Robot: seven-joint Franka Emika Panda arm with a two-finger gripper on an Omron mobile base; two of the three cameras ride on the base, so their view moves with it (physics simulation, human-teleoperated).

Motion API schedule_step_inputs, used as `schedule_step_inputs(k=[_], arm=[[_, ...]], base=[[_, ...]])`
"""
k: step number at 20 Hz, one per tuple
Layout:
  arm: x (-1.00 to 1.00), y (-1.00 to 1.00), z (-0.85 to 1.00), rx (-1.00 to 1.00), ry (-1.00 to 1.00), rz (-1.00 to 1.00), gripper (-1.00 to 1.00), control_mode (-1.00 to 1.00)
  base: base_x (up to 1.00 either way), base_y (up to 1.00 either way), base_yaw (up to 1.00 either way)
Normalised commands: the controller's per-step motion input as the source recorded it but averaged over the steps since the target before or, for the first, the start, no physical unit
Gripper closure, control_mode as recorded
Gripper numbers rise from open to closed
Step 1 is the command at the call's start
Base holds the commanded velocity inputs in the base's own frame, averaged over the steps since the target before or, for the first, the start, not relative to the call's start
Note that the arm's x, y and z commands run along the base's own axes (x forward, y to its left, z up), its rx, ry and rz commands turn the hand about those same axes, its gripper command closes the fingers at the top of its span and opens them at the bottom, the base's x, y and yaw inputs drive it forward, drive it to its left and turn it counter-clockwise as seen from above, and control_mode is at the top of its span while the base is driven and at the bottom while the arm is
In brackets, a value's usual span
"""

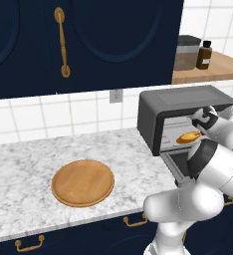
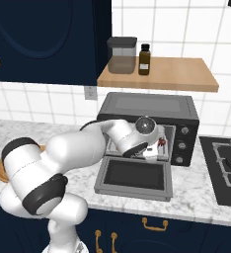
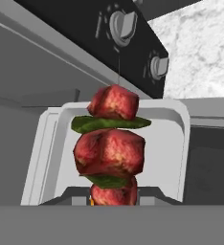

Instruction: Pick up the kebab skewer and baguette bread, and place them inside the toaster oven. Close the toaster oven door and start by setting the timer.

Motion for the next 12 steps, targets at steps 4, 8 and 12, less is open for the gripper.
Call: schedule_step_inputs(k=[4, 8, 12], arm=[[0.13, -0.09, -0.01, 0.0, -0.07, 0.0, 1.0, -1.0], [0.34, 0.16, 0.0, 0.0, -0.04, 0.05, 1.0, -1.0], [0.33, 0.33, -0.01, 0.0, -0.01, 0.08, -1.0, -1.0]], base=[[0.0, 0.0, 0.0], [0.0, 0.0, 0.0], [0.0, 0.0, 0.0]])
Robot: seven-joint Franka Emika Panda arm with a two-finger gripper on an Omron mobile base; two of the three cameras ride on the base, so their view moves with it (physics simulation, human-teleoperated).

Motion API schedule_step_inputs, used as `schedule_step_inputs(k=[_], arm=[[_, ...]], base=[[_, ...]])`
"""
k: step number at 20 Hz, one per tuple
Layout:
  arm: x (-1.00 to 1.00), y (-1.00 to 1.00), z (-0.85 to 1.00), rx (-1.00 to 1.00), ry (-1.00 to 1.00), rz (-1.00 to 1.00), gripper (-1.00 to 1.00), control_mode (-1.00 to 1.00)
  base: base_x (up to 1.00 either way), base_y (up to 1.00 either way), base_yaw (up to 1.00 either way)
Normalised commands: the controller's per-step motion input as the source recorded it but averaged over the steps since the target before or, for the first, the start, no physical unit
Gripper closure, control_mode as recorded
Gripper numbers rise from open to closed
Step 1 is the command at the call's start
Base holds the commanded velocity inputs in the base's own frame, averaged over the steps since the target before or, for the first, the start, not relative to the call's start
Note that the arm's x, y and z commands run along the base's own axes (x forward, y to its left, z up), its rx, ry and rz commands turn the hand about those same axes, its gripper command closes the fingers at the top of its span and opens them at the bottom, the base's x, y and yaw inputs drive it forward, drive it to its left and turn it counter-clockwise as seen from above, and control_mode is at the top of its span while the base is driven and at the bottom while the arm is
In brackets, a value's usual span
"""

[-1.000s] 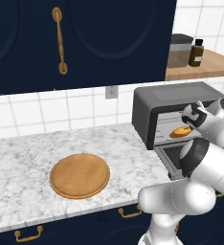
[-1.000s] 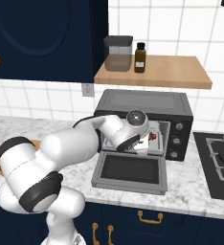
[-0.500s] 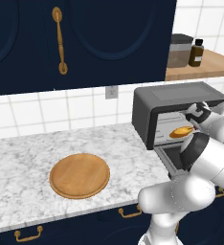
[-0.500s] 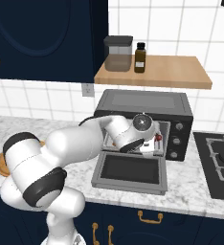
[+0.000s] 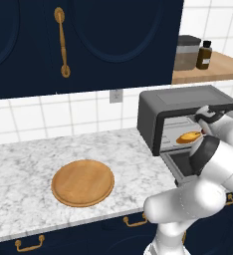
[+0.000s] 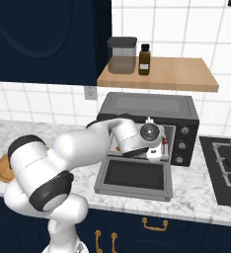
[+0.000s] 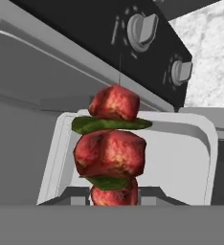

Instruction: Pick up the kebab skewer and baguette bread, and place them inside the toaster oven. Close the toaster oven door and start by setting the timer.

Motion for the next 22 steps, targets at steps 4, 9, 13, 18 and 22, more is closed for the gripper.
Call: schedule_step_inputs(k=[4, 9, 13, 18, 22], arm=[[0.15, 0.34, 0.0, 0.0, 0.0, 0.09, -1.0, -1.0], [0.05, 0.26, 0.0, 0.0, 0.0, 0.09, -1.0, -1.0], [0.09, 0.09, 0.0, 0.0, 0.0, 0.09, -1.0, -1.0], [0.15, -0.05, 0.0, 0.0, 0.0, 0.08, -1.0, -1.0], [0.02, -0.11, 0.0, 0.0, 0.08, 0.14, -1.0, -1.0]], base=[[0.0, 0.0, 0.0], [0.0, 0.0, 0.0], [0.0, 0.0, 0.0], [0.0, 0.0, 0.0], [0.0, 0.0, 0.0]])
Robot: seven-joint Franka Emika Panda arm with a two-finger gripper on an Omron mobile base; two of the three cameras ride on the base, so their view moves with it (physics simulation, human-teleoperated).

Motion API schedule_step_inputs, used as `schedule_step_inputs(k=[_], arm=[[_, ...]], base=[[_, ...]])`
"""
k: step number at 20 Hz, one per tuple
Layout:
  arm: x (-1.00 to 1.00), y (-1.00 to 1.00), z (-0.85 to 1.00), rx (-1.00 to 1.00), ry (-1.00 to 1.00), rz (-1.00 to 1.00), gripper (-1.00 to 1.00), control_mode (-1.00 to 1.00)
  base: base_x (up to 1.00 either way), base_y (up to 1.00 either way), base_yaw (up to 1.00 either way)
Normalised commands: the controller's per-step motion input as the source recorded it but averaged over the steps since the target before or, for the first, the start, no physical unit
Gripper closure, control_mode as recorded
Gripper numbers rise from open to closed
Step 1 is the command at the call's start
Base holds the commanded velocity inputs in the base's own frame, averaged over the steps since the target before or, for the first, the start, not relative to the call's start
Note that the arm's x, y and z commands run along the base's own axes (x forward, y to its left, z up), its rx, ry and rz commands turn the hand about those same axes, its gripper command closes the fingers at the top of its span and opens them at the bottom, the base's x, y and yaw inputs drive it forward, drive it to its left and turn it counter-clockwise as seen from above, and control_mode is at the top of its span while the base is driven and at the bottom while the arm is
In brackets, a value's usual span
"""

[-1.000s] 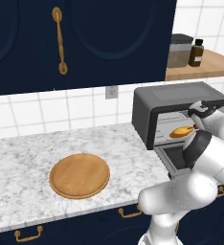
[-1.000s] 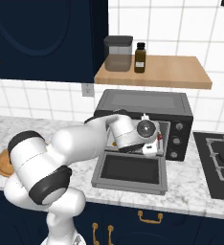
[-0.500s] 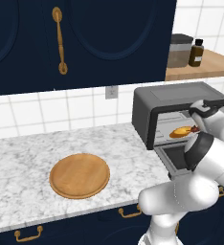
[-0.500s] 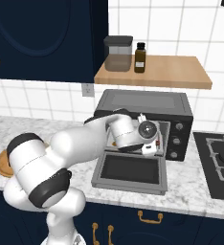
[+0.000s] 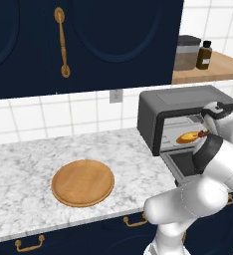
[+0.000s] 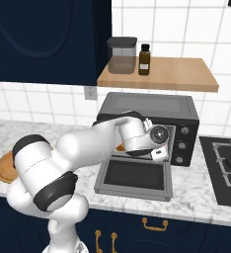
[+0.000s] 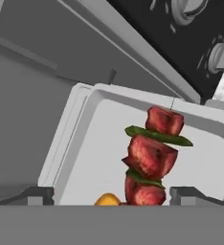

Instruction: Pick up the kebab skewer and baguette bread, and place them inside the toaster oven. Close the toaster oven door and start by setting the timer.

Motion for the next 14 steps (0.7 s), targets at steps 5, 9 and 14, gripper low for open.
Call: schedule_step_inputs(k=[5, 9, 14], arm=[[0.0, -0.04, 0.0, 0.0, 0.12, 0.05, -1.0, -1.0], [-0.38, -0.23, 0.0, -0.01, 0.0, 0.05, -1.0, -1.0], [-0.9, -0.18, 0.03, -0.03, -0.01, 0.07, -1.0, -1.0]], base=[[0.0, 0.0, 0.0], [0.0, 0.0, 0.0], [0.0, 0.0, 0.0]])
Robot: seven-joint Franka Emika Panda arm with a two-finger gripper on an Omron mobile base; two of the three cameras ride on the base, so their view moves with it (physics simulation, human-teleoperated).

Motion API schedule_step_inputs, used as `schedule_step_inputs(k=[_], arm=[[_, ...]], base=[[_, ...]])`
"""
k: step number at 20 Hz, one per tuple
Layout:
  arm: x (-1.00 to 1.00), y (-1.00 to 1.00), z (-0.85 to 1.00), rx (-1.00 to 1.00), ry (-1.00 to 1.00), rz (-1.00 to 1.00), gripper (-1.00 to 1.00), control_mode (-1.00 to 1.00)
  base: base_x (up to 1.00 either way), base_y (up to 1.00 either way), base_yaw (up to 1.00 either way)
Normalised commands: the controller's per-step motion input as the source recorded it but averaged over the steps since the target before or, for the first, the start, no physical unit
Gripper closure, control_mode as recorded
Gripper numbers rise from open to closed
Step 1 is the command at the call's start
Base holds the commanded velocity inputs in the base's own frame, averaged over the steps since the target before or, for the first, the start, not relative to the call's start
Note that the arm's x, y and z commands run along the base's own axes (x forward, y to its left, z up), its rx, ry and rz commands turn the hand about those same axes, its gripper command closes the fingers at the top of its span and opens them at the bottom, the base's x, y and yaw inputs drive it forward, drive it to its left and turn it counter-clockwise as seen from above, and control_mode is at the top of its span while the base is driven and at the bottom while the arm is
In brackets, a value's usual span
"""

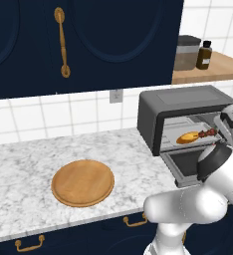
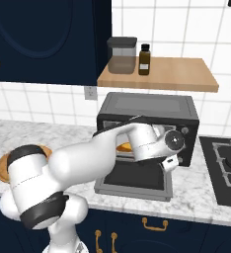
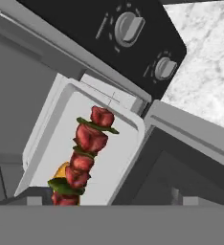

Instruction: Pick up the kebab skewer and baguette bread, and place them inside the toaster oven. Close the toaster oven door and start by setting the timer.

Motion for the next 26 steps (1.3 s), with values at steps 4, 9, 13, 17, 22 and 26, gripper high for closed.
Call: schedule_step_inputs(k=[4, 9, 13, 17, 22, 26], arm=[[-0.82, 0.0, 0.1, -0.05, -0.01, 0.17, -1.0, -1.0], [-0.19, 0.15, 0.04, -0.08, -0.1, 0.31, -1.0, -1.0], [-0.37, 0.36, 0.0, -0.25, -0.18, 0.25, -1.0, -1.0], [-0.26, 0.46, 0.0, -0.34, -0.2, 0.17, -1.0, -1.0], [0.0, 0.52, -0.02, -0.35, -0.21, 0.01, -1.0, -1.0], [0.1, 0.03, -0.11, -0.1, -0.07, 0.02, -1.0, -1.0]], base=[[0.0, 0.0, 0.0], [0.0, 0.0, 0.0], [0.0, 0.0, 0.0], [0.0, 0.0, 0.0], [0.0, 0.0, 0.0], [0.0, 0.0, 0.0]])
